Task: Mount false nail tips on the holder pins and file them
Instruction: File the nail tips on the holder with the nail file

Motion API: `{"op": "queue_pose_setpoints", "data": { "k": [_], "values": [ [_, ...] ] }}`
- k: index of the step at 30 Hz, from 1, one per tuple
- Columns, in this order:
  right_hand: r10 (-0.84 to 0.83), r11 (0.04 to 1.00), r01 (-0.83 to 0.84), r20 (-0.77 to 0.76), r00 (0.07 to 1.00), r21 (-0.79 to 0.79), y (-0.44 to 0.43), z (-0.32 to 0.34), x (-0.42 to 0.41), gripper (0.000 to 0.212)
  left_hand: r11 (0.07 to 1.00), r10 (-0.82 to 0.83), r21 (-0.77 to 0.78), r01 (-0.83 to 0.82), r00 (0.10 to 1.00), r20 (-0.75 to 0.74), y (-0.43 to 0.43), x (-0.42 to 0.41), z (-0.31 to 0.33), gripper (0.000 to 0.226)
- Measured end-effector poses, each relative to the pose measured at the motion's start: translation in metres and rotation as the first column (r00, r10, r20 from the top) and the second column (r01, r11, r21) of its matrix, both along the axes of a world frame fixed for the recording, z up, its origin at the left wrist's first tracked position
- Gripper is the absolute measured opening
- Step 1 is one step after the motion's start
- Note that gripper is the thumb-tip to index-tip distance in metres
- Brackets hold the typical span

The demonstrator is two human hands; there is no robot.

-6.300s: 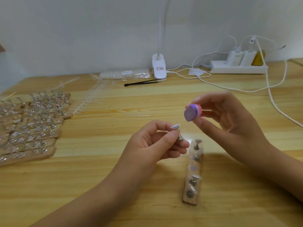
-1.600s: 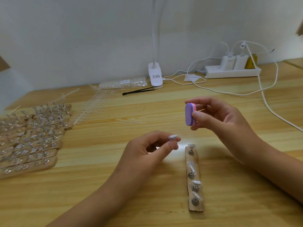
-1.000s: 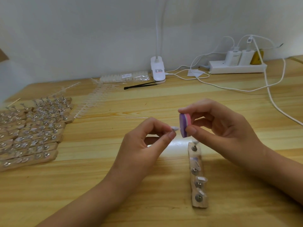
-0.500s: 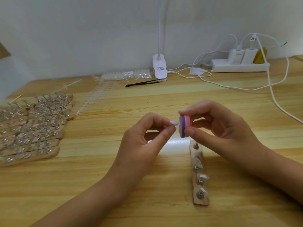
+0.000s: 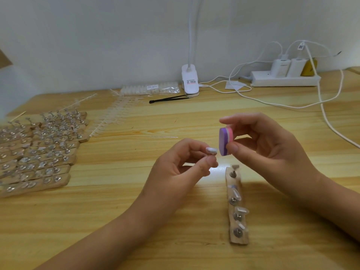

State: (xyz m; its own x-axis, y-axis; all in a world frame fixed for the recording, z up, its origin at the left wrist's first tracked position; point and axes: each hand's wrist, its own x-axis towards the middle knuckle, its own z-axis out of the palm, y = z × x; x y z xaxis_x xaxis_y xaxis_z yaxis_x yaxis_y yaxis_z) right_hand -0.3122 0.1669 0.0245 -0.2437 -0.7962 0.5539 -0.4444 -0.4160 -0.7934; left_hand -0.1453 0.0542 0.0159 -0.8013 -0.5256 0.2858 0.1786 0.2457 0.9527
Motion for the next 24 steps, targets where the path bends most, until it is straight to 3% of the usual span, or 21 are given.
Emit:
{"op": "queue_pose_setpoints", "data": {
  "k": [4, 8, 10, 13, 18, 22, 24],
  "values": [
    [-0.054, 0.997, 0.051, -0.061, 0.997, -0.051, 0.0, 0.001, 0.002, 0.028, 0.999, -0.017, 0.045, 0.017, 1.0, 0.014, 0.001, 0.001, 0.002, 0.008],
    [-0.176, 0.976, 0.098, -0.433, 0.884, -0.196, 0.002, 0.004, -0.001, 0.025, 0.991, -0.015, 0.133, 0.012, 1.0, 0.021, 0.0, 0.0, 0.003, 0.008],
    [-0.207, 0.961, 0.07, -0.535, 0.819, -0.266, 0.003, 0.004, 0.0, 0.023, 0.986, -0.019, 0.166, 0.016, 1.0, 0.02, 0.0, 0.0, 0.004, 0.005],
    [-0.179, 0.963, 0.019, -0.581, 0.794, -0.27, 0.003, 0.001, 0.004, 0.019, 0.987, -0.023, 0.159, 0.019, 0.999, 0.023, 0.001, 0.001, 0.004, 0.008],
    [-0.271, 0.958, 0.167, -0.542, 0.795, -0.233, 0.001, 0.003, -0.008, 0.021, 0.979, -0.063, 0.193, 0.06, 0.998, 0.012, 0.003, 0.0, 0.003, 0.009],
    [-0.178, 0.969, 0.045, -0.559, 0.81, -0.244, 0.002, 0.0, 0.001, 0.018, 0.973, -0.082, 0.217, 0.08, 0.997, -0.001, 0.003, 0.0, 0.003, 0.014],
    [-0.177, 0.977, 0.079, -0.544, 0.82, -0.199, 0.001, 0.001, -0.003, 0.018, 0.973, -0.084, 0.218, 0.081, 0.996, 0.004, 0.003, 0.0, 0.002, 0.015]
  ]
}}
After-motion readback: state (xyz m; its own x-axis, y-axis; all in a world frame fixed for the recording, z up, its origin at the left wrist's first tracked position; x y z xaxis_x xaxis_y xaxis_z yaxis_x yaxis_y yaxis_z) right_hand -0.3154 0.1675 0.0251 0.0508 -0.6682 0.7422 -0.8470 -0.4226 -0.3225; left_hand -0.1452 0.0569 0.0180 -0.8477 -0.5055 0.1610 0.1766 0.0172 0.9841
